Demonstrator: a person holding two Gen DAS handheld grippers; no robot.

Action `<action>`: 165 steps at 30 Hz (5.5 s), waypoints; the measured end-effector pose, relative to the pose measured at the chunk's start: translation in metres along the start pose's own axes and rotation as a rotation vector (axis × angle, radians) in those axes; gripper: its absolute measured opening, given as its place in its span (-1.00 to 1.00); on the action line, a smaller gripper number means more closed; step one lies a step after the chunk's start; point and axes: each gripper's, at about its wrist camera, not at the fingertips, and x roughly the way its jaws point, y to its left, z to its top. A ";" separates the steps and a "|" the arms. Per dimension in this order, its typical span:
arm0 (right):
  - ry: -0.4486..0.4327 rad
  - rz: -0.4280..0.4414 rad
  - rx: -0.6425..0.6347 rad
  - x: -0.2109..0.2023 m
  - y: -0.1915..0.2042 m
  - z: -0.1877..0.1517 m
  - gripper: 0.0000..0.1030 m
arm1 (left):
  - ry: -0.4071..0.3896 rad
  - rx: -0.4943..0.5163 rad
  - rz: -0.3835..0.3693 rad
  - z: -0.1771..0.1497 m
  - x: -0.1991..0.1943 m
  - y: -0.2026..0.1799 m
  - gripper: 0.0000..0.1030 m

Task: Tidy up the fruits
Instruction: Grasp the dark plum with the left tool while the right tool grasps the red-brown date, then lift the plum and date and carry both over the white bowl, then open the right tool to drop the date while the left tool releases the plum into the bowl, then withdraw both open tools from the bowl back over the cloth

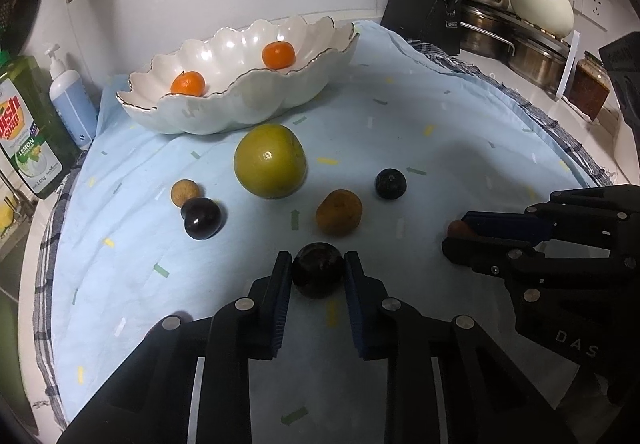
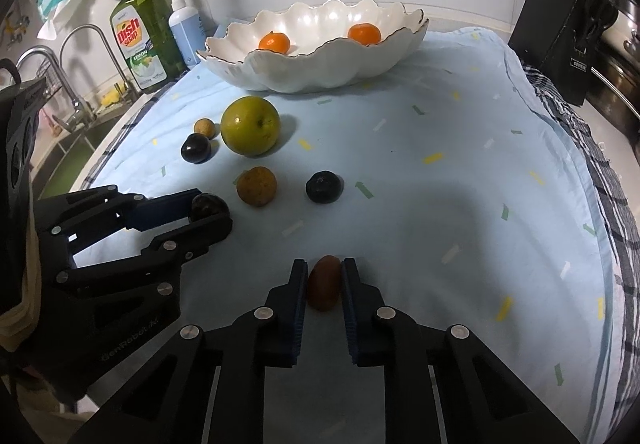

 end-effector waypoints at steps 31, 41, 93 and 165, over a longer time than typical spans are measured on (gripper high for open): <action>-0.228 0.066 -0.072 -0.062 0.009 0.047 -0.66 | -0.214 -0.094 0.081 0.043 -0.080 0.016 -0.49; -0.329 0.082 -0.108 -0.084 0.013 0.070 -0.66 | -0.302 -0.120 0.118 0.060 -0.105 0.026 -0.49; -0.347 0.050 -0.192 0.028 -0.017 0.271 -0.66 | -0.262 -0.144 0.209 0.231 0.009 0.120 -0.49; -0.317 -0.105 -0.149 -0.001 -0.019 0.254 0.52 | -0.280 -0.228 0.321 0.197 -0.026 0.120 0.88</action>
